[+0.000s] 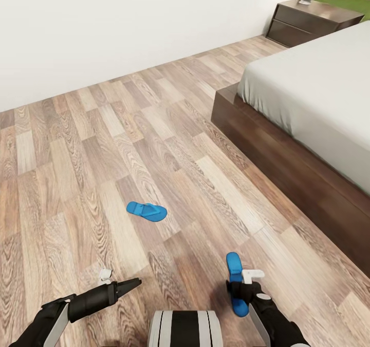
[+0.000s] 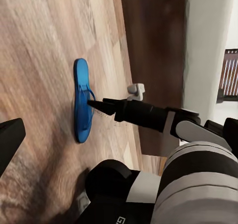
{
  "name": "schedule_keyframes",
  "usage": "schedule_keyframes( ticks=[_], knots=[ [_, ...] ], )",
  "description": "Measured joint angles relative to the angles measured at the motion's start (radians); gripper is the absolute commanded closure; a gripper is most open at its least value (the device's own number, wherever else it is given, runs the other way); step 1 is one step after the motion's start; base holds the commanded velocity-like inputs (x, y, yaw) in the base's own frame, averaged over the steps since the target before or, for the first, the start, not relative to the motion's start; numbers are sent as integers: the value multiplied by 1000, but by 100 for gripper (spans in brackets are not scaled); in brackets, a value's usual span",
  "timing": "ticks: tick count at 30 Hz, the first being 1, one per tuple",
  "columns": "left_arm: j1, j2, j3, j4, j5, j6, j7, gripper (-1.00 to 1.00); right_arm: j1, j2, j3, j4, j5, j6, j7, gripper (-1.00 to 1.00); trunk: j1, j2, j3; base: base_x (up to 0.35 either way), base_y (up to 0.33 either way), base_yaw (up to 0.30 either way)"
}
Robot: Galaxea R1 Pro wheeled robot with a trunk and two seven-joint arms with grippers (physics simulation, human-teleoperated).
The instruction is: In the bedroom, move the book from the bed onto either nightstand, and place the two sandals side by side next to the bed.
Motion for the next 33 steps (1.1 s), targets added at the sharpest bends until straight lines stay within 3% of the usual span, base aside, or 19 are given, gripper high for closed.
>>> schedule_keyframes(
  ticks=[9,17,24,33],
  knots=[
    [0,0,0,1,0,0,0,-100,0,0,0,0,-3,-12,0,-100,0,0,0,0,0,0],
    [0,0,0,1,0,0,0,-100,0,0,0,0,-3,-13,0,-100,4,-2,-31,0,0,0],
    [0,0,0,1,0,0,2,-100,0,0,0,0,-4,-12,-1,-100,4,-2,-31,0,0,0],
    [0,0,-1,1,0,0,2,-100,0,0,0,0,-4,-11,-1,-100,8,-4,-66,0,0,0]
  ],
)
